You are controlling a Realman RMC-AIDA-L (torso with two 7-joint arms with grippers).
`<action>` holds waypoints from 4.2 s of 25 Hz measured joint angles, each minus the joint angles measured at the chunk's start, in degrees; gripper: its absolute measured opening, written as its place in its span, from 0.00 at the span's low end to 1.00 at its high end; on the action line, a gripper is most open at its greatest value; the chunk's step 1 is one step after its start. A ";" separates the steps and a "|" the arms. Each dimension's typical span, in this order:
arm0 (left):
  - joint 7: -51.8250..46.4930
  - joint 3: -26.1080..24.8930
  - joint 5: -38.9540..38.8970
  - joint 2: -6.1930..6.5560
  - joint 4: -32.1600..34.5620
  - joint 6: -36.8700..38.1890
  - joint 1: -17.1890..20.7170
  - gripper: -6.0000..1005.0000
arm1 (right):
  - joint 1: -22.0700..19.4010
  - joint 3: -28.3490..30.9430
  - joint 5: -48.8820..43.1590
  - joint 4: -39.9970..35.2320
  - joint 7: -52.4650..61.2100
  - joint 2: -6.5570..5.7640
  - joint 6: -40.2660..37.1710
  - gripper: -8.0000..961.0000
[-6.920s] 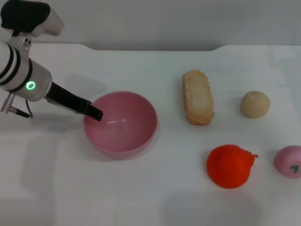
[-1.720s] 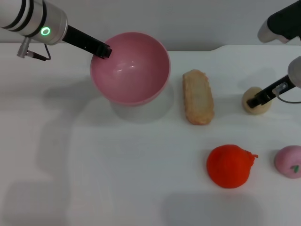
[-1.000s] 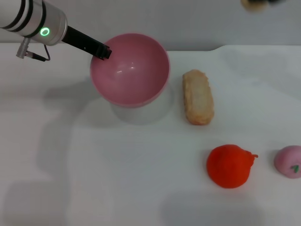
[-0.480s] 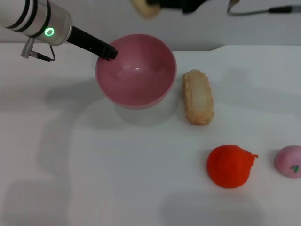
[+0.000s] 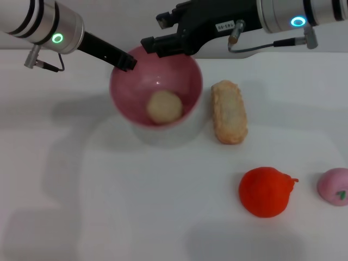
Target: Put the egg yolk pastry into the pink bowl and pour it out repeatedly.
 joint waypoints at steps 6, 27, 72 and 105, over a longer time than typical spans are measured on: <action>0.16 0.01 -0.01 0.00 0.04 -0.85 0.38 0.05 | -2.24 2.93 0.74 -1.95 -0.78 -0.02 1.57 0.61; 25.86 29.51 -20.03 -0.26 7.94 -49.72 18.30 0.05 | -25.78 11.60 68.25 24.90 -66.38 0.17 15.15 0.63; 20.87 44.06 -15.05 -0.35 5.27 -78.98 21.21 0.05 | -20.78 10.47 49.71 11.74 -41.43 -0.55 9.93 0.63; 7.91 0.03 -11.14 3.38 -3.23 -16.16 3.80 0.05 | 12.61 -14.92 -11.55 31.79 7.96 0.48 11.41 0.63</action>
